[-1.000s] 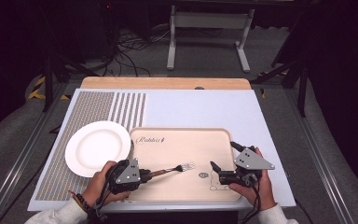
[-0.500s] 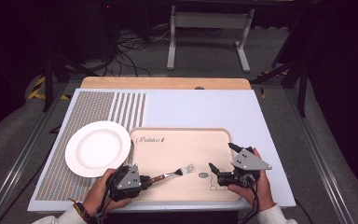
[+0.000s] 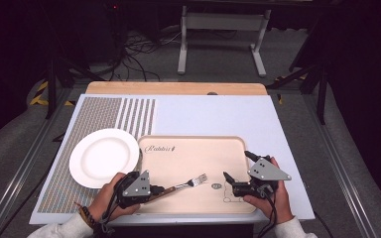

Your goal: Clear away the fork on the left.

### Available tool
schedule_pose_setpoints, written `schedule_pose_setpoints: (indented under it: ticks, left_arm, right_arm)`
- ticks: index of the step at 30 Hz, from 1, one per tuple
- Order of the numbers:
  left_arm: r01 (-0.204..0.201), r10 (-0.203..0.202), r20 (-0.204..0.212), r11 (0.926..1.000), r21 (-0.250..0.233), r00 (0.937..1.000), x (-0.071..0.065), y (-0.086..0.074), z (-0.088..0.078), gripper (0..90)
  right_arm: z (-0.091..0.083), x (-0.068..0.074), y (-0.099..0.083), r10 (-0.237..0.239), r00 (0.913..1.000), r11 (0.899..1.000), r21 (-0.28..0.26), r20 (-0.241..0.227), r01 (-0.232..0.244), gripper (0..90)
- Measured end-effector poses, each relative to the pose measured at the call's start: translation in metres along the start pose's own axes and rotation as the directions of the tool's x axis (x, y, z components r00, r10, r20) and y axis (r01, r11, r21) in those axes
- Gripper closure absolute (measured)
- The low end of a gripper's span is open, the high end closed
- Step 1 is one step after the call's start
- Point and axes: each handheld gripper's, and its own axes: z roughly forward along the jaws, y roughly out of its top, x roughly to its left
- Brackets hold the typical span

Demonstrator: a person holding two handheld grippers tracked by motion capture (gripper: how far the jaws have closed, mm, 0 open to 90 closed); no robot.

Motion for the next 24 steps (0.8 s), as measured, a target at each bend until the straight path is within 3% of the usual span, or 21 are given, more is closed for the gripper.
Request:
schedule_pose_setpoints:
  ticks: [4,9,18,22,24]
  left_arm:
    - [-0.04,0.039,0.035,0.999,0.019,0.9986,0.007,0.013,0.014,90.0]
    - [-0.056,0.054,0.064,0.998,0.031,0.9965,0.01,0.022,0.026,90.0]
    - [-0.132,0.123,0.142,0.9897,0.055,0.9822,0.009,0.042,0.048,90.0]
    - [-0.152,0.139,0.143,0.9847,0.086,0.98,0.008,0.046,0.058,90.0]
    - [-0.173,0.157,0.135,0.9783,0.115,0.9784,0.006,0.049,0.064,90.0]
  right_arm:
    - [0.001,0.002,-0.001,0.0,1.0,1.0,0.009,-0.004,0.0,8.7]
    - [0.0,0.003,-0.002,-0.001,1.0,1.0,0.012,-0.005,0.001,8.7]
    - [0.001,0.004,-0.004,0.001,1.0,1.0,0.025,-0.008,-0.001,8.7]
    - [0.002,0.005,-0.005,-0.001,0.9999,1.0,0.03,-0.011,0.001,8.7]
    - [0.003,0.006,-0.005,-0.005,0.9999,0.999,0.033,-0.014,0.005,8.7]
